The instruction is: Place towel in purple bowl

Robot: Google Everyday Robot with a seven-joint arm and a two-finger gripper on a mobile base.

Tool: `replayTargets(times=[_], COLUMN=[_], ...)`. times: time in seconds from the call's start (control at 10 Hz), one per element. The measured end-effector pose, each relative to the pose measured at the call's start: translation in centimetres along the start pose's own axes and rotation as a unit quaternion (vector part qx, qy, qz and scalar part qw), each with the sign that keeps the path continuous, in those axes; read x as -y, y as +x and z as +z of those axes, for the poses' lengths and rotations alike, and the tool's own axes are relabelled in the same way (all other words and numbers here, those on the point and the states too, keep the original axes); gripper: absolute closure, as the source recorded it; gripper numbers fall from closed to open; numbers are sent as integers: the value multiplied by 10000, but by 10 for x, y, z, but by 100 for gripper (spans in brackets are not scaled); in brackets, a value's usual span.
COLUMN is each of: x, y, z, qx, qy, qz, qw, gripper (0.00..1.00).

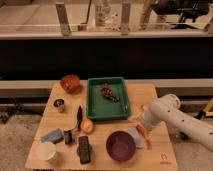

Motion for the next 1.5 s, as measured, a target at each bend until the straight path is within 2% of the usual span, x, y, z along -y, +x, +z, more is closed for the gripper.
replayTargets(times=[0.2, 0.4, 0.6, 0.9, 1.0, 1.1, 1.2, 1.5], x=[-3, -6, -6, -7, -7, -7, -6, -7], y=[-9, -14, -15, -15, -16, -17, -19, -19], z=[3, 13, 23, 40, 50, 59, 66, 62], qx=[-121, -355, -455, -346, -153, -14, 130, 181], qy=[-80, -214, -354, -641, -779, -877, -897, -876], qz=[52, 336, 448, 426, 401, 376, 335, 357], qw=[9999, 9986, 9973, 9964, 9960, 9954, 9953, 9954], gripper=[20, 20, 20, 20, 23, 30, 47, 79])
